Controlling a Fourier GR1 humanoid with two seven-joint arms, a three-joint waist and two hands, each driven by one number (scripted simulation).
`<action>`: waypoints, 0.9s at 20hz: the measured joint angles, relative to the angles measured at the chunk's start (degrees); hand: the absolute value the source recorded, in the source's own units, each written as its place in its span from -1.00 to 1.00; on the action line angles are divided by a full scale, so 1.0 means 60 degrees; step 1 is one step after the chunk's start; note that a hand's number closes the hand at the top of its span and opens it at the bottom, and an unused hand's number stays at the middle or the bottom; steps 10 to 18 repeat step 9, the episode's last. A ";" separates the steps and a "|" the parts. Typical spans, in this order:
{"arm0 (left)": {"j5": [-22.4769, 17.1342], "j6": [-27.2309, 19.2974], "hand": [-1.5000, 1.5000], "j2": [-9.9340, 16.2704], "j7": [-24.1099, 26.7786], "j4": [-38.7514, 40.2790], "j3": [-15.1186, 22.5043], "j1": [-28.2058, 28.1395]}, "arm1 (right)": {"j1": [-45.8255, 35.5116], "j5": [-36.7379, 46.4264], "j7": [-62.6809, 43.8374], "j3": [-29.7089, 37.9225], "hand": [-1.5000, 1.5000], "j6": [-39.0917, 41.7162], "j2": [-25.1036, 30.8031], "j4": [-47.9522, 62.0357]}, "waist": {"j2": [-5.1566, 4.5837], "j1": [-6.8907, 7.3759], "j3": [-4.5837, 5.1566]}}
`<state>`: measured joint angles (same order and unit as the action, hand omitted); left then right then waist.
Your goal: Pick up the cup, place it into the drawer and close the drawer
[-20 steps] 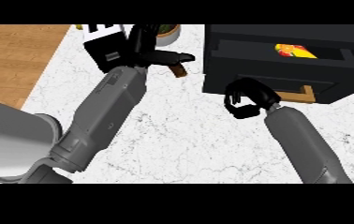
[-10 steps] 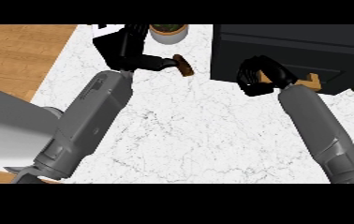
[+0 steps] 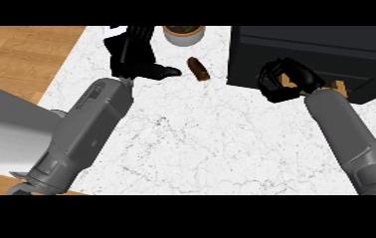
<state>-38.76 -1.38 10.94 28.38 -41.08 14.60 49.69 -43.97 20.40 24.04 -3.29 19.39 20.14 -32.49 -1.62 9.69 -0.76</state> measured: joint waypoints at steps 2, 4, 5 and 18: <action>-0.0013 0.0094 -1.00 0.0024 0.0001 -0.0055 0.0018 -0.0109 | 0.0038 -0.0136 0.0003 0.0044 1.00 0.0274 0.0083 -0.0067 | -0.0021 0.0050 -0.0014; -0.0028 0.0164 -1.00 0.0049 -0.0022 -0.0119 0.0024 -0.0148 | 0.0078 -0.0271 -0.0006 0.0094 1.00 0.0513 0.0151 -0.0144 | -0.0043 0.0092 -0.0031; -0.0039 0.0198 -1.00 0.0061 -0.0024 -0.0142 0.0022 -0.0178 | 0.0102 -0.0339 0.0001 0.0116 1.00 0.0649 0.0194 -0.0191 | -0.0059 0.0116 -0.0039; -0.0086 0.0314 -1.00 0.0072 -0.0061 -0.0270 0.0028 -0.0256 | 0.0191 -0.0550 -0.0051 0.0178 1.00 0.1043 0.0321 -0.0344 | -0.0092 0.0203 -0.0066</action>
